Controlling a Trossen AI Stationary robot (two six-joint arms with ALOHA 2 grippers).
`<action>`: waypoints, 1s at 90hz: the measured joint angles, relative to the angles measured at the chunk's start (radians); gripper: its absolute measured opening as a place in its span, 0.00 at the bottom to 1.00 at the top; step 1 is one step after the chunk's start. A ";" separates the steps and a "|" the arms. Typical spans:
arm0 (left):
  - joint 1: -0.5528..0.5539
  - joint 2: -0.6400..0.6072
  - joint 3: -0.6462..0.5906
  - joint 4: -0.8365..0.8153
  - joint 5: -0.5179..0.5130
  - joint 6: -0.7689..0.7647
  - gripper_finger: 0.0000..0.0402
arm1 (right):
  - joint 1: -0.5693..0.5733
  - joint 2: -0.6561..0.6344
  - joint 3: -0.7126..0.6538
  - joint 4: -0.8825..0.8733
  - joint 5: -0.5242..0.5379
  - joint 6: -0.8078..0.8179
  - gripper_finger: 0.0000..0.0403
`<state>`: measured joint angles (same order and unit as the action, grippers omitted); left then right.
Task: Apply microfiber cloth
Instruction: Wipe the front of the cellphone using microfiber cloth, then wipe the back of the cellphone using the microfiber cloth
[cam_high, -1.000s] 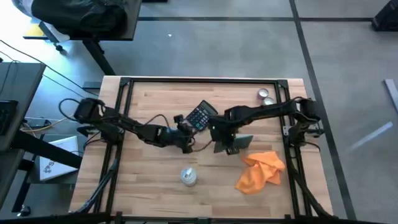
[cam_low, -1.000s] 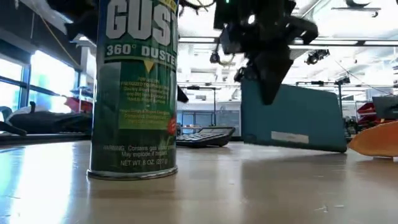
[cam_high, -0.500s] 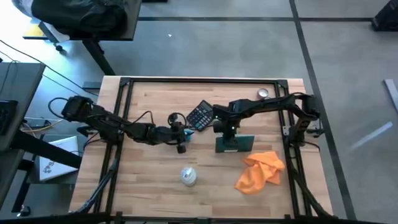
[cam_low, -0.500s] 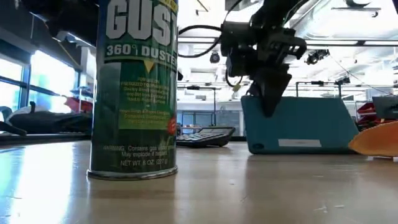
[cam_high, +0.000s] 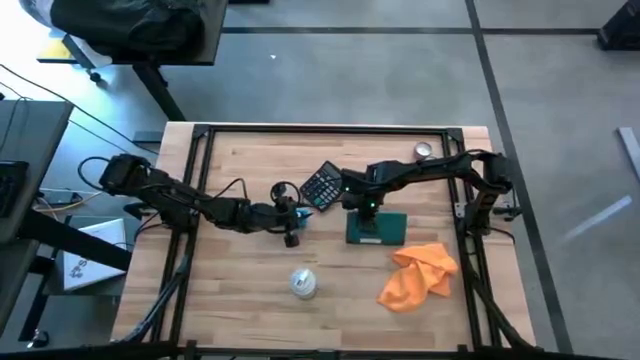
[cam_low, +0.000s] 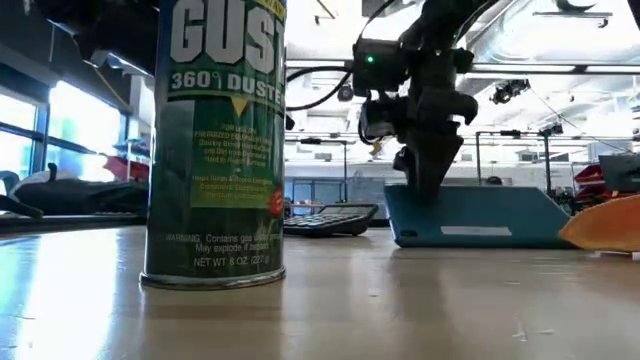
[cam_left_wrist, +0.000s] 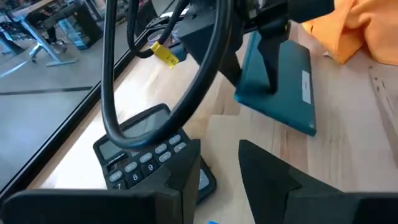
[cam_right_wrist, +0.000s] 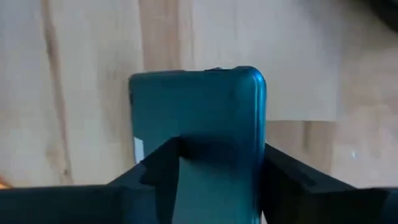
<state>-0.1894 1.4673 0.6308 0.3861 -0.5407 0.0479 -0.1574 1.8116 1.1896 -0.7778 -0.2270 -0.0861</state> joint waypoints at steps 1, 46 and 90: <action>0.000 0.000 0.000 0.000 0.000 0.000 0.23 | 0.000 0.000 0.000 -0.001 0.004 0.000 0.41; -0.001 0.000 0.000 -0.003 -0.001 0.008 0.23 | 0.084 -0.074 0.226 -0.274 0.168 0.096 0.51; -0.022 0.000 0.001 0.037 0.015 0.003 0.23 | 0.606 -0.219 0.144 -0.524 0.200 0.793 0.51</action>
<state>-0.2115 1.4677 0.6321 0.4230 -0.5254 0.0513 0.4484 1.5929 1.3335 -1.3018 -0.0268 0.7068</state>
